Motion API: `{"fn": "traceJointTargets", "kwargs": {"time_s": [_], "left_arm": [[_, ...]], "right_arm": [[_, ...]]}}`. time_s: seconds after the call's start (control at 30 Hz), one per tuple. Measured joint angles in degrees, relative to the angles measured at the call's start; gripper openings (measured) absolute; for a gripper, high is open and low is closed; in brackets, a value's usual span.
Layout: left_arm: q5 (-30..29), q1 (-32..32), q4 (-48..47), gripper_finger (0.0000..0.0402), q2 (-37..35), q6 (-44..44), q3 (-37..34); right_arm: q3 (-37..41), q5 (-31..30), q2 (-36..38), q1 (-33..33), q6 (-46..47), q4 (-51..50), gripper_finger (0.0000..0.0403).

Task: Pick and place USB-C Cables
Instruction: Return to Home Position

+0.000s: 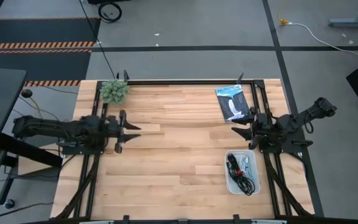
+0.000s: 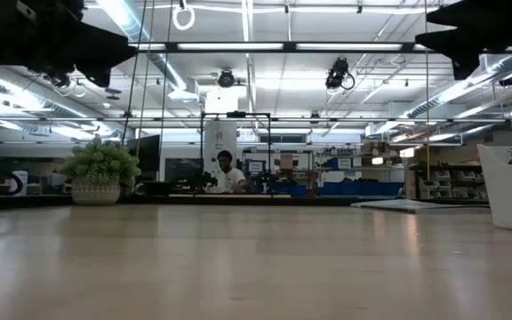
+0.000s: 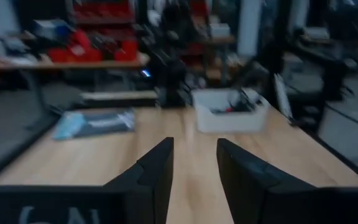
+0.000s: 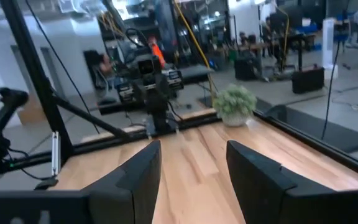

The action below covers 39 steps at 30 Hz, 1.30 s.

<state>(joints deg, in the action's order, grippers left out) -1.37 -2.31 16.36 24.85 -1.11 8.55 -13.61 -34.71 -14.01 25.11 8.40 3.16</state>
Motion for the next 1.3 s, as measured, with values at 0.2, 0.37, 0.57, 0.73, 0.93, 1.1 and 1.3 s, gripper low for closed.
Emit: {"fn": "traceJointTargets", "kwargs": {"time_s": [0.2,0.37,0.57,0.73,0.93,1.1,1.3], "left_arm": [[-3.33,0.00,-2.96,0.0106,-8.20,-0.01,-0.69],[-3.55,0.00,-8.74,0.0075,-12.30,0.80,-0.71],[-3.57,-0.82,-9.96,0.0027,-12.53,3.77,-0.74],[-5.55,-1.72,-10.80,0.0005,-12.53,2.63,-0.74],[-10.70,-1.81,-10.75,0.0013,-12.53,-1.10,-0.74],[-15.14,-1.79,-10.64,0.0006,-12.53,-5.99,-0.74],[-16.61,-1.77,-8.61,0.0007,-12.51,-10.04,-0.74]], "right_arm": [[5.23,1.43,3.48,-0.82,-0.93,5.64,0.0189],[8.24,1.58,4.69,-1.74,-0.70,8.14,0.0189],[12.97,3.16,4.85,-3.61,-1.79,15.66,0.0189],[13.25,5.19,4.53,-6.20,-2.10,16.39,0.0189],[13.25,10.65,4.60,-11.22,-7.01,22.94,0.0187],[13.25,13.14,4.50,-15.72,-4.75,22.75,0.0179],[13.25,6.27,4.21,-17.47,6.98,18.88,0.0176]]}}
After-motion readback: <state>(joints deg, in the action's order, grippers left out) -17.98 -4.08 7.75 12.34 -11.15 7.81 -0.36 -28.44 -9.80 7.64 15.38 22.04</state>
